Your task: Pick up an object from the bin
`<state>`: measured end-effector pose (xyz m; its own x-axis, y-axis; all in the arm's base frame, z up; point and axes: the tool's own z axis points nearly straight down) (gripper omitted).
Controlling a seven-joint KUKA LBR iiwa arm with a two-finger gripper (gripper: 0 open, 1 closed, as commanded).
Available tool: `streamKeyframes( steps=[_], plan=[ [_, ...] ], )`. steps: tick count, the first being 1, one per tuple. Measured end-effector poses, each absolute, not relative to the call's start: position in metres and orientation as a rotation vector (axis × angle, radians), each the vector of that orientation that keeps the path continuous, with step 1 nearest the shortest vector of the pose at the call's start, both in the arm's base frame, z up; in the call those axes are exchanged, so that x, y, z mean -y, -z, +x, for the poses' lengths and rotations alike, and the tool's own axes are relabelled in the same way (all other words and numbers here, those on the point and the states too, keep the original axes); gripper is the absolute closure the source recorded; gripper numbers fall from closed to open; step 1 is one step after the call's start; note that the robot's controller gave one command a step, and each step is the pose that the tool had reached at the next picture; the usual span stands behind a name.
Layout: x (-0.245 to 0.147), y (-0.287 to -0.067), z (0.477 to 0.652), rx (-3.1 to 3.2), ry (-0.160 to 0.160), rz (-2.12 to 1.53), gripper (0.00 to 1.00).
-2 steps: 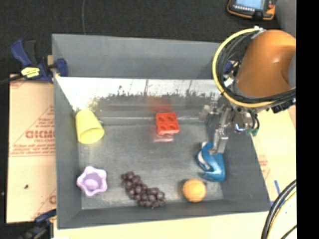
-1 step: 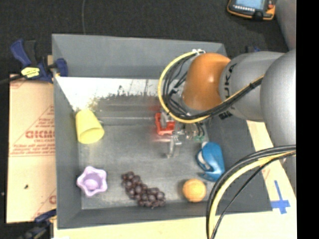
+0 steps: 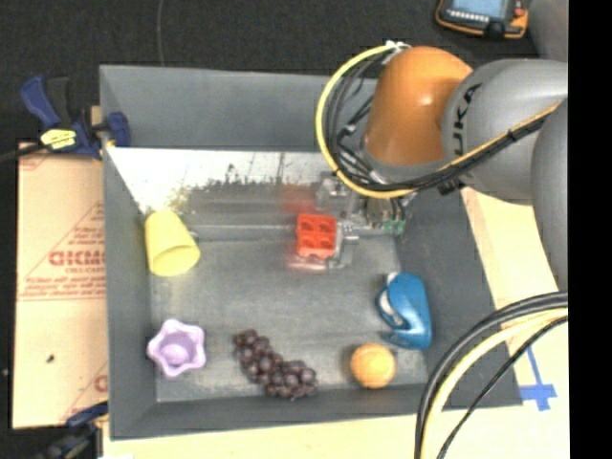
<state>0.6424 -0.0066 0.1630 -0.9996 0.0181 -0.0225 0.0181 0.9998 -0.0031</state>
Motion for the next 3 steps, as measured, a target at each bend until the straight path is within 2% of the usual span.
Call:
streamKeyframes(
  steps=[1,2,3],
  plan=[
    [0.039,-0.101,0.648,-3.117,0.005,-0.019,0.00],
    [0.009,-0.072,0.643,-3.094,-0.001,0.294,0.00],
    [0.004,-0.072,0.638,-3.081,-0.002,0.440,1.00]
  ],
)
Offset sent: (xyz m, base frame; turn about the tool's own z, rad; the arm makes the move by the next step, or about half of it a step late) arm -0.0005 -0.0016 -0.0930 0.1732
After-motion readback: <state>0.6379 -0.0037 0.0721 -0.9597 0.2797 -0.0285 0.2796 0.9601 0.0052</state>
